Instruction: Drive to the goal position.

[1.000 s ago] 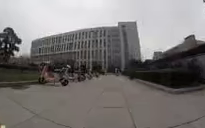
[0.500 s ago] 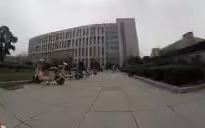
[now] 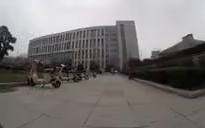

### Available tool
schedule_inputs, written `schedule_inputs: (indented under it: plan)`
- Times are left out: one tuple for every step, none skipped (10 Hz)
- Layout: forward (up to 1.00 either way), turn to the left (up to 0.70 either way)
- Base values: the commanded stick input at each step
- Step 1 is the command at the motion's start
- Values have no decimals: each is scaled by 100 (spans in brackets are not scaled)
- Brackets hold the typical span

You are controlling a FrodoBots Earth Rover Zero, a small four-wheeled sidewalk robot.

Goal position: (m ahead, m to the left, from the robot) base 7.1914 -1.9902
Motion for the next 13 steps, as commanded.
schedule_inputs:
  plan:
    - [70, -1]
    - [70, -1]
    - [70, -1]
    - [70, -1]
    - [70, -1]
    - [70, -1]
    - [70, -1]
    - [70, -1]
    - [70, -1]
    - [70, -1]
    - [70, -1]
    - [70, -1]
    - [70, -1]
